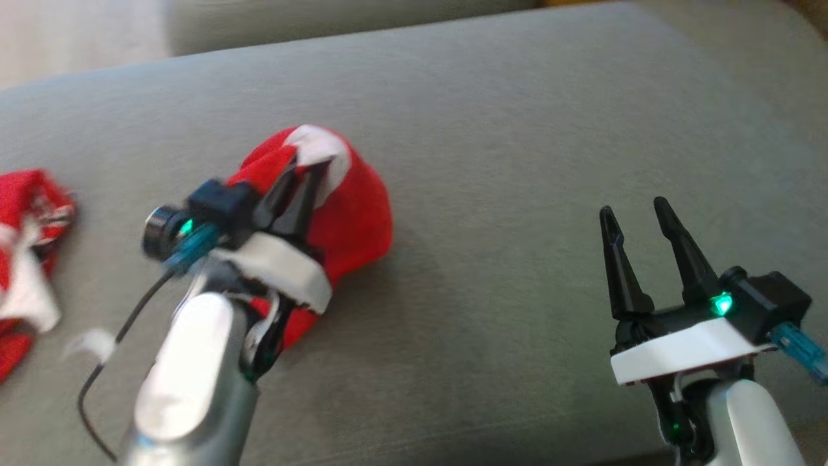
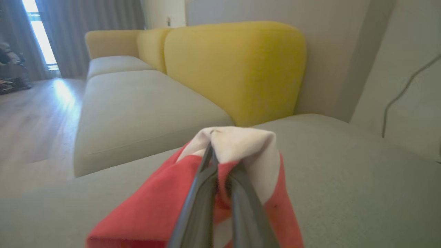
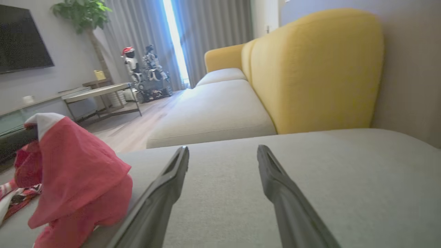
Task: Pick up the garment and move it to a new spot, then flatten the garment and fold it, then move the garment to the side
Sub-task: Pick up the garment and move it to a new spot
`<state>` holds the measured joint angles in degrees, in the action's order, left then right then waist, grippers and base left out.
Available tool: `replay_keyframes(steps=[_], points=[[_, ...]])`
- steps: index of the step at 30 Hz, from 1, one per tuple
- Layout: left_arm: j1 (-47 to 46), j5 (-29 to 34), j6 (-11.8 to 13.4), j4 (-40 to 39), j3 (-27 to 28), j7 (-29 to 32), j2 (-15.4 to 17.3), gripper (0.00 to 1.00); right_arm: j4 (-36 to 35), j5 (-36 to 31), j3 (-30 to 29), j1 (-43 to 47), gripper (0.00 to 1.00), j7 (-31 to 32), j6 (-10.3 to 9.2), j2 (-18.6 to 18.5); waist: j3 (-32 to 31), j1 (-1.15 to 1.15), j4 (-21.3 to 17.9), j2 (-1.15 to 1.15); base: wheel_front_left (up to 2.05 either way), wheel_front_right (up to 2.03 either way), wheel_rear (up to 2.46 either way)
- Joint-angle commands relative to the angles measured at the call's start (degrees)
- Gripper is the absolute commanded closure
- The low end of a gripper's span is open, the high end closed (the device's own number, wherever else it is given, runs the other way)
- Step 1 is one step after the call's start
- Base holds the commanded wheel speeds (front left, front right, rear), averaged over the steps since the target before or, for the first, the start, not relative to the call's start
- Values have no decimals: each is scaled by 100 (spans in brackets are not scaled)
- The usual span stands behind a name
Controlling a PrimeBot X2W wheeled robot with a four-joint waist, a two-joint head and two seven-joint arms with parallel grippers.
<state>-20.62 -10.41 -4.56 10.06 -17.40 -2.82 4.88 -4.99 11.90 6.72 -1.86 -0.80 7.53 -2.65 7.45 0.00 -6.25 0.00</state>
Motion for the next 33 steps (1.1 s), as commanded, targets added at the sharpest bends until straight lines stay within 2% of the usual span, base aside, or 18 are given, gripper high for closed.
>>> replay_keyframes(steps=[1, 6, 10, 11, 12, 18, 24, 27, 33], points=[[-303, 68, -14, -132, 118, 23, 18, 100, -169, 44, 125, -213, 0, -67, -4, -23, 342, 0, -635, 0, 0, 0, 0], [-766, 149, -139, 797, -436, 60, -80, 100, -38, 204, 100, -236, 0, -228, -4, -23, 588, 0, -1051, 0, 0, 0, 0], [-1017, 86, -194, 1507, -796, -102, -147, 100, 36, 259, 89, -270, 0, -321, -4, -23, 694, 0, -1172, 0, 0, 0, 0], [-1059, 24, -204, 1644, -859, -138, -160, 78, 50, 266, 84, -282, 0, -336, -4, -23, 705, 0, -1175, 0, 0, 0, 0], [-1099, -21, -211, 1753, -930, -181, -170, 0, 65, 272, 75, -290, 0, -347, -4, -23, 711, 0, -1167, 0, 0, 0, 0], [-1090, -361, -245, 1942, -1264, -505, -194, 0, 129, 273, 14, -288, 0, -357, -4, -23, 565, 0, -883, 0, 0, 0, 0], [-511, -633, -154, 1438, -1291, -697, -154, 0, 133, 192, -60, -179, 0, -269, -4, -23, 255, 0, -361, 0, 0, 0, 0], [-139, -691, 48, 1019, -1161, -748, -1, 0, 102, 127, -93, -122, 0, -203, -4, -23, 124, 0, -95, 0, 0, 0, 0], [491, -919, 683, 272, -496, -969, 261, 0, 36, -18, -181, 1, 0, -50, -4, -23, -139, 0, 391, 0, 0, 0, 0]])
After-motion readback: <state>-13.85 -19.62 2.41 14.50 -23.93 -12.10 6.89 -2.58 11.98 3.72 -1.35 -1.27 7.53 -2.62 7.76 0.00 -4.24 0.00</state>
